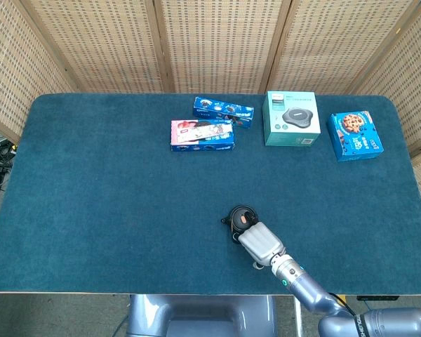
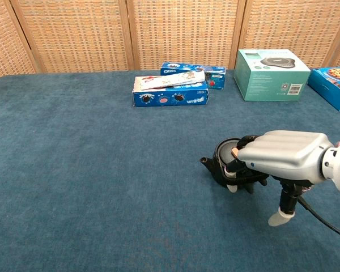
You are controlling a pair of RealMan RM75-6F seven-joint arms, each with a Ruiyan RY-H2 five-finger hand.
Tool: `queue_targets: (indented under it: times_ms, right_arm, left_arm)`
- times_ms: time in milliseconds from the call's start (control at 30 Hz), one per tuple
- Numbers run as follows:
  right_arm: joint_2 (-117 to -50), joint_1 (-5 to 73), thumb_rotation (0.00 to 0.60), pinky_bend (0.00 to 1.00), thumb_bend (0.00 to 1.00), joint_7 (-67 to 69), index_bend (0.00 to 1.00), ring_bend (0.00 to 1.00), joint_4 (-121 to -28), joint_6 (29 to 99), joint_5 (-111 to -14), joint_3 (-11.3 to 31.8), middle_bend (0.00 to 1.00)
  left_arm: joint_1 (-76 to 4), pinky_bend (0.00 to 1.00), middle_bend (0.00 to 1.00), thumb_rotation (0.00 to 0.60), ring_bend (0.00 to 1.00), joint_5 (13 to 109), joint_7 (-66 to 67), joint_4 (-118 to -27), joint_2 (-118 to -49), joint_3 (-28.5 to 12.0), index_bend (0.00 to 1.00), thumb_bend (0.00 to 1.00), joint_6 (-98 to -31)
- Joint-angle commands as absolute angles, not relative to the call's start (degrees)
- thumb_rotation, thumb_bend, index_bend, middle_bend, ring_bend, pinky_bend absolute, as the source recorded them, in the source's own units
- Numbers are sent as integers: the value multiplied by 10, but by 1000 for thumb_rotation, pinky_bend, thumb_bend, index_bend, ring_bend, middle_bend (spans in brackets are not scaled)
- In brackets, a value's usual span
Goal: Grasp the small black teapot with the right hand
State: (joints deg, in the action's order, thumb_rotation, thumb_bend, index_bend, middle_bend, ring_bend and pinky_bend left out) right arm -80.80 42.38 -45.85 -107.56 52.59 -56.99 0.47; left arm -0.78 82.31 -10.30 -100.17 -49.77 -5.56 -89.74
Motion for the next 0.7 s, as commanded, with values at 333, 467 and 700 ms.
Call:
queue_targets:
  times_ms: [333,467,700]
  right_arm:
    - [-826,450,600,0,0,-477,673,621,-1064,541,-538,10,787]
    - [-829,455,600,0,0,-471,850,666,-1061,547,-537,16,849]
    - [-830,465,600,0,0,-458,983,714,-1058,549,-526,26,900]
  left_arm:
    - [-7,0,0,600,0,820,-116,-997,-495,-58,0,0,-897]
    - [-6,0,0,600,0,819,-121,-996,-494,-58,0,0,-898]
    - [-5,0,0,600,0,820,-126,-994,-494,-58,0,0,-899]
